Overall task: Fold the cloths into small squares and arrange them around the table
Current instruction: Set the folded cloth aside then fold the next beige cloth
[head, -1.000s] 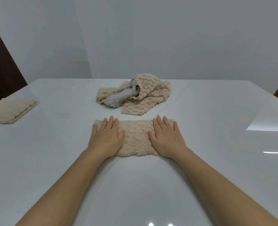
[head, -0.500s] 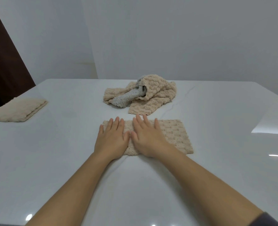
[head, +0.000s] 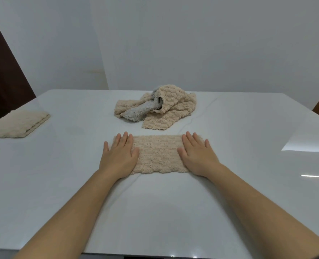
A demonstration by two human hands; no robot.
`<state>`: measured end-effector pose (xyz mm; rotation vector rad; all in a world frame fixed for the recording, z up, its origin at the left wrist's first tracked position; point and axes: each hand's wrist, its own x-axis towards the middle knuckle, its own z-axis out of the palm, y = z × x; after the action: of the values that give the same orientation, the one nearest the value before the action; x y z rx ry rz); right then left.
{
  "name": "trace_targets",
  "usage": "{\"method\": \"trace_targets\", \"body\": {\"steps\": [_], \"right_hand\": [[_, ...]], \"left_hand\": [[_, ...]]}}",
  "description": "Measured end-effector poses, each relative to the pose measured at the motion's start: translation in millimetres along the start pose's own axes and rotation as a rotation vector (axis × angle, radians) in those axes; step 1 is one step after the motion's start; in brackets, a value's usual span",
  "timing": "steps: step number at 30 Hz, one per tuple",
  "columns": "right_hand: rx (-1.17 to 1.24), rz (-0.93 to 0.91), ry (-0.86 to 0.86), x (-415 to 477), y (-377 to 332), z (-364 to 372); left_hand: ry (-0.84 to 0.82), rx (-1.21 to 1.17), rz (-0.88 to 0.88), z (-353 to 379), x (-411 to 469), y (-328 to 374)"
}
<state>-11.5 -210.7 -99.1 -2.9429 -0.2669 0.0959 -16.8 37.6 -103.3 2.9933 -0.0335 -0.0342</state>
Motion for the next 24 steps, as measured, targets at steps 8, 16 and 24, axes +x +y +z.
{"method": "trace_targets", "body": {"steps": [8, 16, 24], "right_hand": [[-0.033, 0.026, 0.006, -1.7, 2.0, -0.4], [-0.021, 0.029, 0.002, -2.8, 5.5, -0.6], [-0.03, 0.021, 0.016, -4.1, 3.8, -1.3]], "left_hand": [[0.104, 0.02, 0.077, -8.1, -5.7, 59.8], [-0.002, 0.009, 0.125, 6.9, -10.8, 57.0], [0.0, -0.024, -0.07, -0.8, -17.9, -9.0]]}}
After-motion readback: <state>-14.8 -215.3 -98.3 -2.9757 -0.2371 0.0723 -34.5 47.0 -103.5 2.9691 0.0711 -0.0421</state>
